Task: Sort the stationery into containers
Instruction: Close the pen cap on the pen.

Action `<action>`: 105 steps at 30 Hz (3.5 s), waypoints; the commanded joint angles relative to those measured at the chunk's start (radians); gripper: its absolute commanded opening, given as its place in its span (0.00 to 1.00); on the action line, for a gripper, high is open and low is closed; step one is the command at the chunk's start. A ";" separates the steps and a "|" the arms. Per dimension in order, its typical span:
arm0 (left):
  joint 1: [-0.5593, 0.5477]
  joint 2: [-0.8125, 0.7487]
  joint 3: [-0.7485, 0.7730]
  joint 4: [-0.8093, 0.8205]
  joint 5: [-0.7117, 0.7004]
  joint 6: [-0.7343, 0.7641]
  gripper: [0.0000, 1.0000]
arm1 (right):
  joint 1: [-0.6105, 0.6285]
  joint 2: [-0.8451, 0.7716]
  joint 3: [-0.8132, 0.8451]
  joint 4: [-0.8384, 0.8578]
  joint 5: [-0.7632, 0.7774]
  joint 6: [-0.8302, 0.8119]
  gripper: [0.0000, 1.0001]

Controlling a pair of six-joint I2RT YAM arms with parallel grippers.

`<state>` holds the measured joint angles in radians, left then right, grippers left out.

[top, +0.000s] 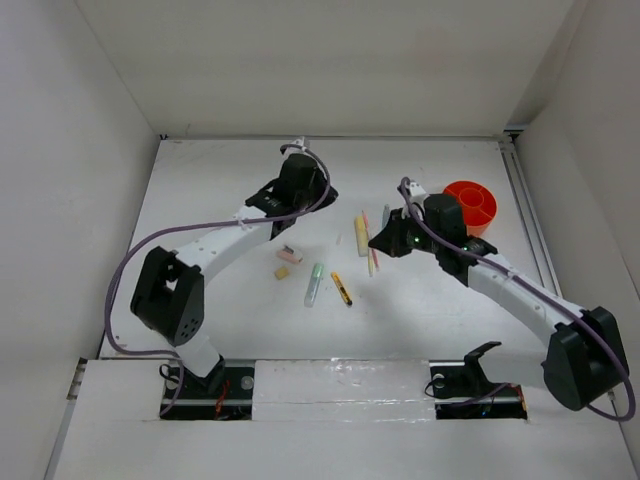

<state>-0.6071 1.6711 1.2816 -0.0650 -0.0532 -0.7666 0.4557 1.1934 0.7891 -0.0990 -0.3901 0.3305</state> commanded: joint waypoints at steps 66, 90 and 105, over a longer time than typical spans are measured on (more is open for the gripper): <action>0.000 -0.134 -0.220 0.465 0.164 0.029 0.00 | 0.038 0.201 0.110 0.252 -0.043 0.137 0.00; 0.000 -0.114 -0.209 0.465 0.154 0.020 0.00 | 0.057 0.212 0.128 0.252 -0.043 0.137 0.00; 0.000 -0.142 -0.209 0.442 0.055 -0.017 0.00 | 0.103 0.221 0.119 0.252 -0.012 0.156 0.00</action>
<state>-0.6071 1.5574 1.0565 0.3477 0.0334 -0.7727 0.5522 1.4155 0.8707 0.0910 -0.4080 0.4767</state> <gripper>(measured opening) 0.032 0.047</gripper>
